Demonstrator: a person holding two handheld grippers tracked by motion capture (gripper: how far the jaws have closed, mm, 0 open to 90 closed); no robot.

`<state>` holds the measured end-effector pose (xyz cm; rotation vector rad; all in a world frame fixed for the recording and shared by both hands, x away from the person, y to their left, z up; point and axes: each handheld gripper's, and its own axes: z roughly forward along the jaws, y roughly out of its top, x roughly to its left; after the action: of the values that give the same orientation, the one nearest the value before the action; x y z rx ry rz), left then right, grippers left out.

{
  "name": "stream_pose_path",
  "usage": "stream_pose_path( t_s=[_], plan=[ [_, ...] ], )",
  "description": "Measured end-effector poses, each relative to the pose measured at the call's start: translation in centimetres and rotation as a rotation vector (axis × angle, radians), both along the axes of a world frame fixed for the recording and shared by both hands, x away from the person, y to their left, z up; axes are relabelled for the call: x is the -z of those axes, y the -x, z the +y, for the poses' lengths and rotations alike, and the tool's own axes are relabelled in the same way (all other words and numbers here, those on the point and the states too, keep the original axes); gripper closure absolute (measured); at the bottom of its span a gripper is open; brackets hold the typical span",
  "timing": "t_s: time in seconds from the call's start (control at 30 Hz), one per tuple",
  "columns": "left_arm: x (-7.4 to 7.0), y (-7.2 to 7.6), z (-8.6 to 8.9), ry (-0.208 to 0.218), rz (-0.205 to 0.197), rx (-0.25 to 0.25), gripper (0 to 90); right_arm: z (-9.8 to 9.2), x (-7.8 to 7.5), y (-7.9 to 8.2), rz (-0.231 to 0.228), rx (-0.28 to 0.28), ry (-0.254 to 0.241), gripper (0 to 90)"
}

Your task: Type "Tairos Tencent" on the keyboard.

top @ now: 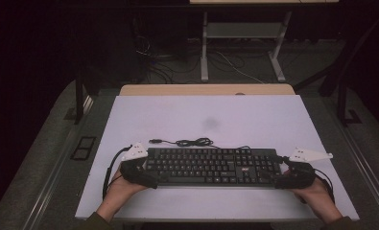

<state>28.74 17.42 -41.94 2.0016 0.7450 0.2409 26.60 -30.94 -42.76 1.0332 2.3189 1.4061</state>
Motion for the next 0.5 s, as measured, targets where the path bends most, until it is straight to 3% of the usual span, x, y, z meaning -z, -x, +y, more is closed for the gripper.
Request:
stream_pose_path(
  t_s=[0.5],
  plan=[
    [-0.12, 0.0, -0.16, 0.004, -0.006, -0.003, 0.0, 0.6, -0.3, -0.35, -0.015, -0.01, -0.003, 22.9]
  ],
)
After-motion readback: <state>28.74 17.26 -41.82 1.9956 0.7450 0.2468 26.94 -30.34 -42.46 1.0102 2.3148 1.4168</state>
